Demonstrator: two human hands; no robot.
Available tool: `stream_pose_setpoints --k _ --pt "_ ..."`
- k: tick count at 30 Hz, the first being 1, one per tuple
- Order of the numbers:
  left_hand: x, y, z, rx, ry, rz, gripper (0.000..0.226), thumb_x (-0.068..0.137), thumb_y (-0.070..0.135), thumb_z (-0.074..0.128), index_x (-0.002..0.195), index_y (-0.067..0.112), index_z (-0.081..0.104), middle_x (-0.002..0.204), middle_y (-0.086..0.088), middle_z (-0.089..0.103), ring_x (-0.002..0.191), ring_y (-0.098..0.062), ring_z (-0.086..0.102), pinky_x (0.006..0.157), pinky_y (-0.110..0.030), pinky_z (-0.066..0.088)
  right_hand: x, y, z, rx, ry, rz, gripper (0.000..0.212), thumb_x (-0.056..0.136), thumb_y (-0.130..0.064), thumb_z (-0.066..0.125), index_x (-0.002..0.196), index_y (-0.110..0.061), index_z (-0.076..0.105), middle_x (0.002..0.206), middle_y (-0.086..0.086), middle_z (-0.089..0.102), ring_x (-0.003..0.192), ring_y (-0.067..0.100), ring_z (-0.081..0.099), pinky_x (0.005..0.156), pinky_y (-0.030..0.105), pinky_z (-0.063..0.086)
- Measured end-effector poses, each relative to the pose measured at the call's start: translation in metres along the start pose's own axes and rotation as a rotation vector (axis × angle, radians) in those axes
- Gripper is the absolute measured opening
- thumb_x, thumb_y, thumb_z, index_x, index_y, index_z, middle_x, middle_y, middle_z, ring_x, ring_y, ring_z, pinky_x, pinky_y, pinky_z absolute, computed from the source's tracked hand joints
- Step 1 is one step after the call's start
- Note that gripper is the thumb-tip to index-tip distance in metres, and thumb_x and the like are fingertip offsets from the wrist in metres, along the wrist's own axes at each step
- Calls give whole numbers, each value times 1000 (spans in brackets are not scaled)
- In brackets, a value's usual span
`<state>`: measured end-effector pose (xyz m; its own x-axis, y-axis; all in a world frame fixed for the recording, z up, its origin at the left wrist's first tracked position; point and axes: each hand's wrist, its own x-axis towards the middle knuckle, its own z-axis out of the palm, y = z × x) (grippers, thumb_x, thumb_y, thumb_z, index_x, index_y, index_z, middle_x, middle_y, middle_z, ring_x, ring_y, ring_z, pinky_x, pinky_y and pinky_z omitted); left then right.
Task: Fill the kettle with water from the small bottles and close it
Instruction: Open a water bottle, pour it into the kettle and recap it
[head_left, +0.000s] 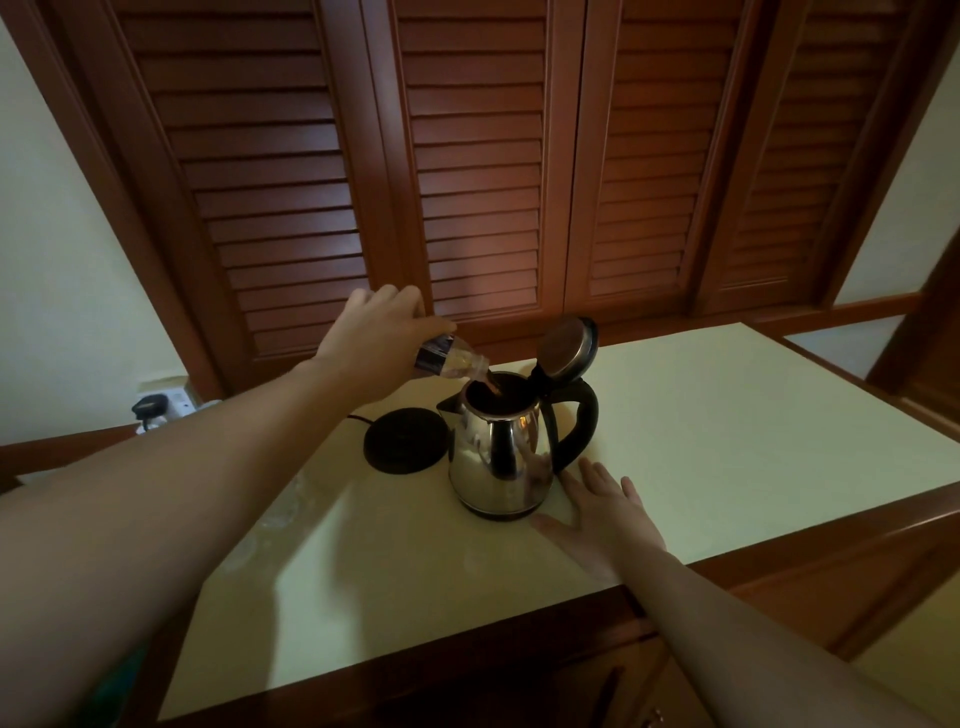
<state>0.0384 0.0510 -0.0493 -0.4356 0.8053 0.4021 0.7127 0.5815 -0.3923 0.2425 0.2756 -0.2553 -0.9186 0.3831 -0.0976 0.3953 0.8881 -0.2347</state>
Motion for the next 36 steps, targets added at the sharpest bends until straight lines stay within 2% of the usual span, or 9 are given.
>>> stream_pose_setpoints --k 4,11,20,25,28,32,36 --pt "4 1 -3 71 8 42 56 94 39 63 146 45 46 116 1 51 106 -23 48 92 -41 39 -1 0 -1 -2 -5 5 100 85 -92 19 167 -37 5 176 -1 2 161 15 -8 130 46 -5" --pt "7 2 0 178 21 170 58 90 51 68 143 48 46 116 4 52 104 -20 51 92 -39 42 -2 -1 -1 -4 -8 7 100 85 -92 19 167 -36 5 176 -1 2 161 15 -8 130 46 -5" --pt "6 -2 1 138 -49 184 79 83 64 70 152 49 36 118 5 47 107 -17 46 94 -37 40 -2 0 -2 -11 -9 -4 99 86 -92 18 167 -36 5 176 0 3 161 16 -7 130 47 -5" --pt "7 -4 3 41 -75 184 84 78 73 68 151 49 37 111 7 44 100 -14 43 83 -32 36 -2 0 -1 -14 -9 -2 100 85 -92 18 167 -36 5 176 0 2 161 16 -7 130 47 -4" --pt "5 -7 6 -8 -78 194 84 77 78 64 151 48 38 108 7 43 95 -14 42 81 -32 42 -3 -1 -1 -13 -11 2 100 85 -92 19 167 -36 4 176 -1 1 161 15 -8 130 47 -4" --pt "-3 -7 9 -105 -89 129 84 79 80 58 152 44 39 106 7 41 94 -14 45 83 -33 47 -2 -1 -1 -11 -10 6 100 86 -91 20 167 -35 4 176 0 1 161 16 -9 130 46 -5" --pt "-21 -6 17 -380 -94 -137 79 81 79 59 148 42 42 113 9 48 101 -15 55 89 -36 52 1 -2 -1 -2 -5 6 99 87 -89 23 167 -35 6 176 1 4 161 18 -5 130 47 -4"
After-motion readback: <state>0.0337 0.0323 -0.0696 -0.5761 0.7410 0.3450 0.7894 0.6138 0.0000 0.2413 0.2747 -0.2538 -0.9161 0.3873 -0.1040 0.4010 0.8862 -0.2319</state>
